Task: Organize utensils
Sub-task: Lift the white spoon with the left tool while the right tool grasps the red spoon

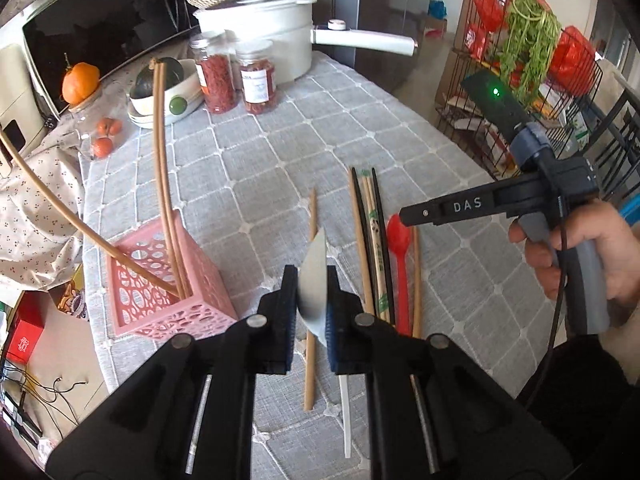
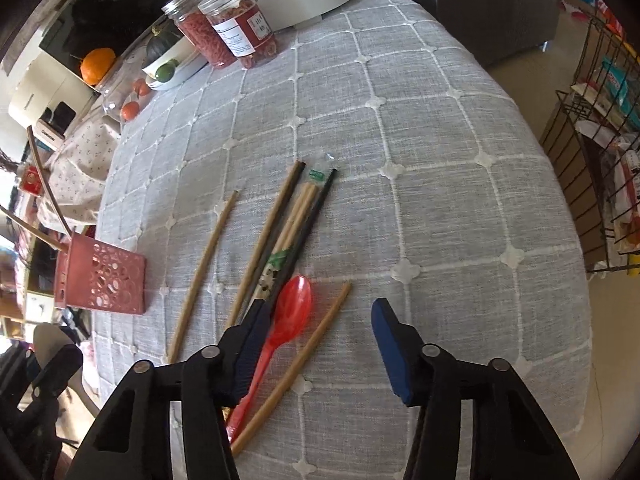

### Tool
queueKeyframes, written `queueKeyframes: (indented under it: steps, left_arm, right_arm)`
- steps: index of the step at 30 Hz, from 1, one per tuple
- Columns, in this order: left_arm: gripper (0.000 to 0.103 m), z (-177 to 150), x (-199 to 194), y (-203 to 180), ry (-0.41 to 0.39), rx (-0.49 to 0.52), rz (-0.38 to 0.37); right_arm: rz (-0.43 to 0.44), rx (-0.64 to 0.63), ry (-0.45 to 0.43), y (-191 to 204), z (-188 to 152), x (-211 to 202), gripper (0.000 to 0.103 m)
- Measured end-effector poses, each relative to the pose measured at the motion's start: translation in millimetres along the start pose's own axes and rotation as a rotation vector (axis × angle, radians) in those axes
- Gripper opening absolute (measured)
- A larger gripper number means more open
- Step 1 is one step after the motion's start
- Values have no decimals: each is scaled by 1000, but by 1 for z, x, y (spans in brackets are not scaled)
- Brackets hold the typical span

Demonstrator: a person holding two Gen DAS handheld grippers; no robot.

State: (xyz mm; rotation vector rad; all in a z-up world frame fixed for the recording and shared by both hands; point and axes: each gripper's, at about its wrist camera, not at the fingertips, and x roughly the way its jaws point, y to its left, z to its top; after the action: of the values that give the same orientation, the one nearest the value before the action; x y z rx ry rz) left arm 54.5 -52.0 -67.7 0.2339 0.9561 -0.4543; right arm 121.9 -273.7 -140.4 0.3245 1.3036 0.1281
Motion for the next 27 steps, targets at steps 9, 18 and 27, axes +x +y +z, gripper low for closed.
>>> queueKeyframes:
  steps: [9,18,27]
  left_arm:
    - [13,-2,-22,13,-63,-36,10]
    - [13,-1,-43,25,-172,-95,27]
    - [14,2,-102,57,-497,-220,134]
  right_arm:
    - [60,39,75,2,9,28,29]
    - [75,24,80,1,7,31,4]
    - [101,-30,-137,16,5,-38,3]
